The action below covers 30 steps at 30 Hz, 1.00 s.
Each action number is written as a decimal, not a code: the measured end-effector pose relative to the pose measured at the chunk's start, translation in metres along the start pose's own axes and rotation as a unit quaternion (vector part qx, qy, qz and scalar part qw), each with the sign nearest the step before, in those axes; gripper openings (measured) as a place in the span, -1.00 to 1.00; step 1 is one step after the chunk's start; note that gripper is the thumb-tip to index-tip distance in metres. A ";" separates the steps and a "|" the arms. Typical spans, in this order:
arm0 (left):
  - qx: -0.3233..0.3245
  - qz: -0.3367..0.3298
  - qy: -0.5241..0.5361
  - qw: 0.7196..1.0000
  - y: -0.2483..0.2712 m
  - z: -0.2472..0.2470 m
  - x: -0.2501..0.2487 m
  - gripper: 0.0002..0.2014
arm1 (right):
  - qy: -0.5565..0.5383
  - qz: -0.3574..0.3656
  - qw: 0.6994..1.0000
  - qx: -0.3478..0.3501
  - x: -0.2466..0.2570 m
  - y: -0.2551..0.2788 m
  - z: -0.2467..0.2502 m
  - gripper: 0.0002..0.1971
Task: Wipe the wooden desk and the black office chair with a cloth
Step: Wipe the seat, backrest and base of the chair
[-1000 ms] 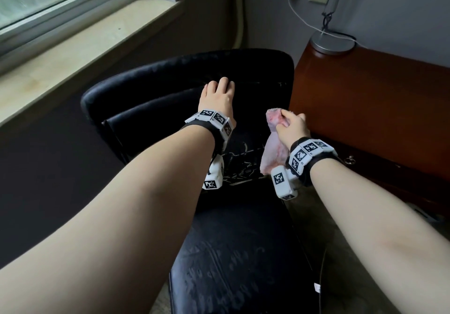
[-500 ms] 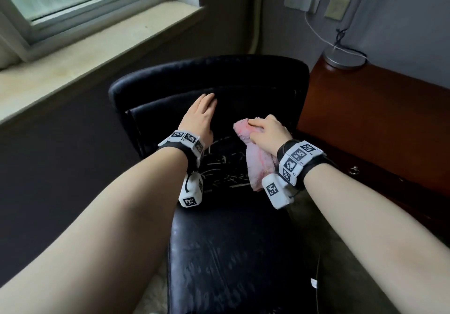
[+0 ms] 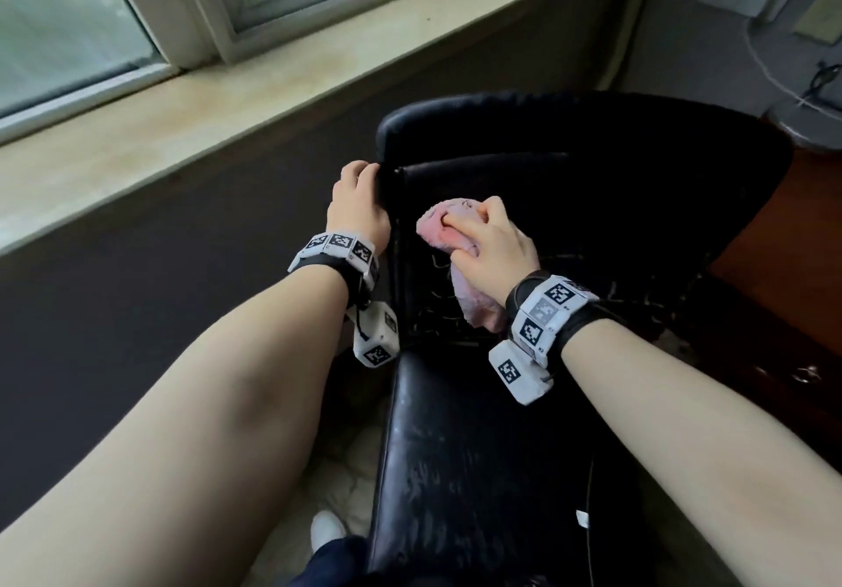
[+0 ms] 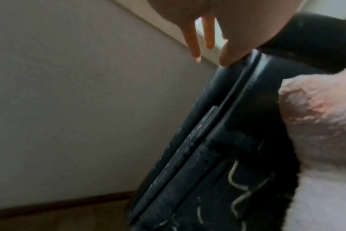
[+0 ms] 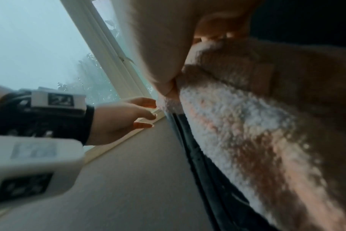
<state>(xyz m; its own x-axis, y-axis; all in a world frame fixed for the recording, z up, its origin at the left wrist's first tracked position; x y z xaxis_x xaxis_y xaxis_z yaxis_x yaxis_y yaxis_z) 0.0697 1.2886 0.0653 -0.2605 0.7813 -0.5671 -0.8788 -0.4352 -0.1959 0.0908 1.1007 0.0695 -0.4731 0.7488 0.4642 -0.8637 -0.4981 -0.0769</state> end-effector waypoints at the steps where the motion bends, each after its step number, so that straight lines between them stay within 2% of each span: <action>1: 0.009 0.031 0.044 0.999 -0.005 -0.001 0.007 -0.50 | 0.009 0.002 1.000 -0.014 0.007 -0.002 -0.005 -0.57; 4: 0.066 0.138 0.189 0.970 -0.022 -0.007 0.020 -0.55 | 0.029 0.013 0.998 -0.059 0.021 -0.008 -0.017 -0.57; 7: 0.168 0.183 0.222 0.943 -0.035 -0.017 0.023 -0.56 | 0.030 0.010 0.996 -0.078 0.026 -0.015 -0.030 -0.55; 9: 0.198 0.222 0.290 0.910 -0.039 -0.024 0.019 -0.45 | 0.049 -0.010 0.997 -0.064 0.025 -0.021 -0.042 -0.55; 11: 0.199 0.251 0.317 0.893 -0.045 -0.036 0.020 -0.26 | 0.086 -0.028 0.995 -0.040 0.023 -0.025 -0.055 -0.55; 12: 0.211 0.247 0.315 0.892 -0.045 -0.036 0.015 -0.25 | 0.103 -0.036 0.994 -0.029 0.022 -0.027 -0.060 -0.54; 14: 0.227 0.223 0.303 0.898 -0.049 -0.041 0.015 -0.37 | 0.126 -0.049 0.991 -0.023 0.019 -0.030 -0.067 -0.54; 19: 0.213 0.180 0.323 0.904 -0.052 -0.059 0.025 -0.51 | 0.137 -0.057 0.989 -0.030 0.009 -0.027 -0.080 -0.58; 25: 0.189 0.165 0.337 0.907 -0.051 -0.064 0.027 -0.71 | 0.157 -0.070 0.984 0.048 -0.012 -0.008 -0.107 -0.54; 30: 0.159 0.171 0.354 0.906 -0.041 -0.066 0.023 -0.68 | 0.157 -0.130 0.969 0.137 -0.033 0.021 -0.133 -0.54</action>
<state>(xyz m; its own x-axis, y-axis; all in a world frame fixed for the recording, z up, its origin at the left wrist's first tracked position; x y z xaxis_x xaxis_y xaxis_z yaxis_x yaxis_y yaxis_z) 0.1264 1.2943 0.0073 -0.3161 0.0933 -0.9441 -0.8956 -0.3577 0.2645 0.0649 1.1237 -0.0651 -0.3128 0.9391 0.1420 -0.9026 -0.3405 0.2634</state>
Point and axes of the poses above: each hand's wrist, its own y-axis away from the middle knuckle, its own z-axis out of the back of the hand, x = y × z, the point moved 2 cm from there along -y, towards the middle knuckle
